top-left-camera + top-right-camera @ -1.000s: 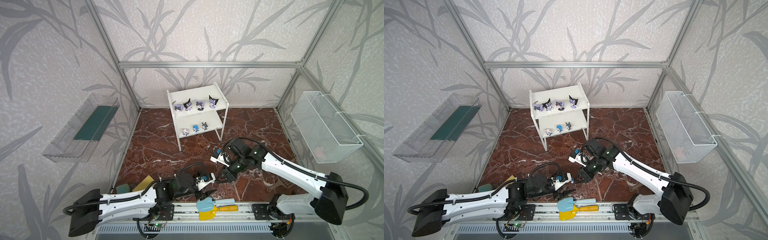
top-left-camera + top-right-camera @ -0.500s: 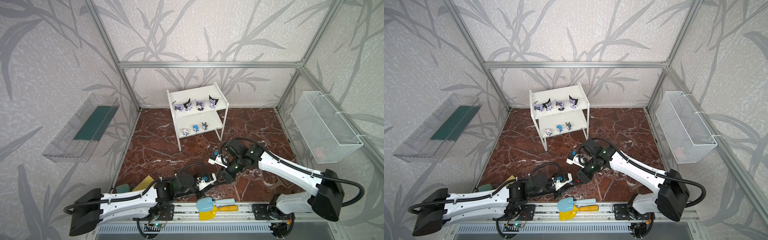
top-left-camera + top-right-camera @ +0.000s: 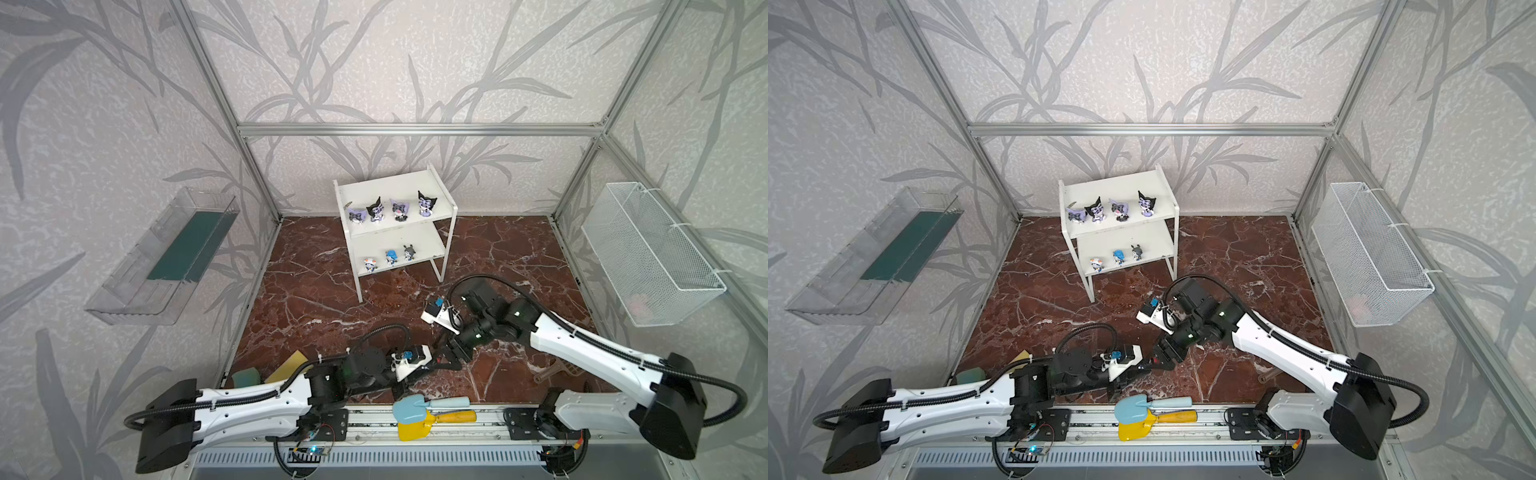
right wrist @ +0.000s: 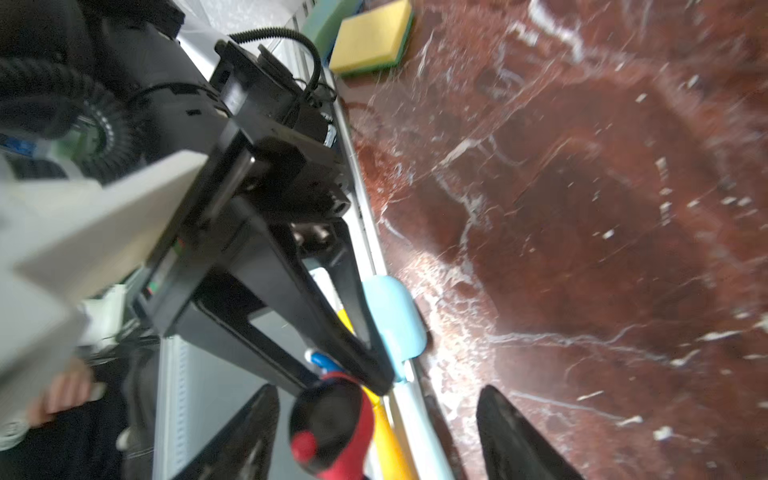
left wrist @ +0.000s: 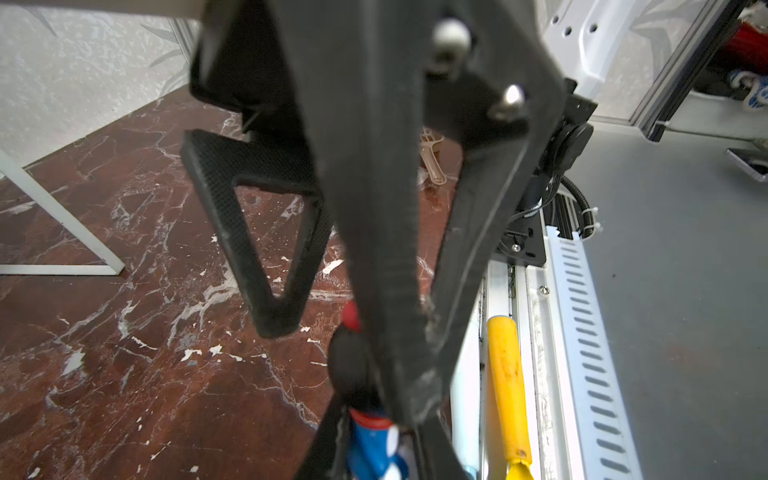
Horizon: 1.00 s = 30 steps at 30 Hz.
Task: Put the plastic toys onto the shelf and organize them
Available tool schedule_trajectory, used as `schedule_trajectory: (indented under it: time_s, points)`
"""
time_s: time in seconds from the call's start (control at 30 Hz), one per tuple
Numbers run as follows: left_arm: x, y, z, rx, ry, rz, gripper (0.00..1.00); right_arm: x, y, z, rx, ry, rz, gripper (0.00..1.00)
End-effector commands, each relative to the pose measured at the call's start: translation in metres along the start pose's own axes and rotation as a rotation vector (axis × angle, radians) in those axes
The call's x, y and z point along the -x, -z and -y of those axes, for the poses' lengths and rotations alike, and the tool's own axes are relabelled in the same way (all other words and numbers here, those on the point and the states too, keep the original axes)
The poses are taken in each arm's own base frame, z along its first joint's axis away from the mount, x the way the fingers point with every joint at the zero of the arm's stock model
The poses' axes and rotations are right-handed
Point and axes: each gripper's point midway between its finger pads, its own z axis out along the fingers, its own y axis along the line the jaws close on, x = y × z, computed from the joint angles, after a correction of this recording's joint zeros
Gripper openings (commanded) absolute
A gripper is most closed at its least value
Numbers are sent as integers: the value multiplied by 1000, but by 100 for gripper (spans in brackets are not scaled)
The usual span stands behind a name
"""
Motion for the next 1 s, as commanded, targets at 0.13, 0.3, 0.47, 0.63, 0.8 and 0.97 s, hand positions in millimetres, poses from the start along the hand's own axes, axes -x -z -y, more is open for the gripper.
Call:
schedule_trajectory:
  time_s: [0.13, 0.3, 0.47, 0.63, 0.8, 0.97]
  points:
    - [18, 13, -7, 43, 77, 73, 9, 33, 36, 13, -230, 295, 392, 90]
    - [21, 13, -6, 36, 98, 78, 9, 36, 38, 3, -188, 360, 447, 85]
    - [26, 13, -8, 29, 124, 107, 9, 42, 37, -11, -125, 411, 522, 79]
    - [30, 14, -14, 37, 149, 132, 9, 46, 32, -24, -63, 440, 537, 71]
    - [34, 16, -20, 44, 177, 161, 9, 47, 22, -34, -10, 457, 513, 68]
    - [41, 19, -23, 38, 196, 195, 9, 48, 14, -35, 22, 449, 495, 63]
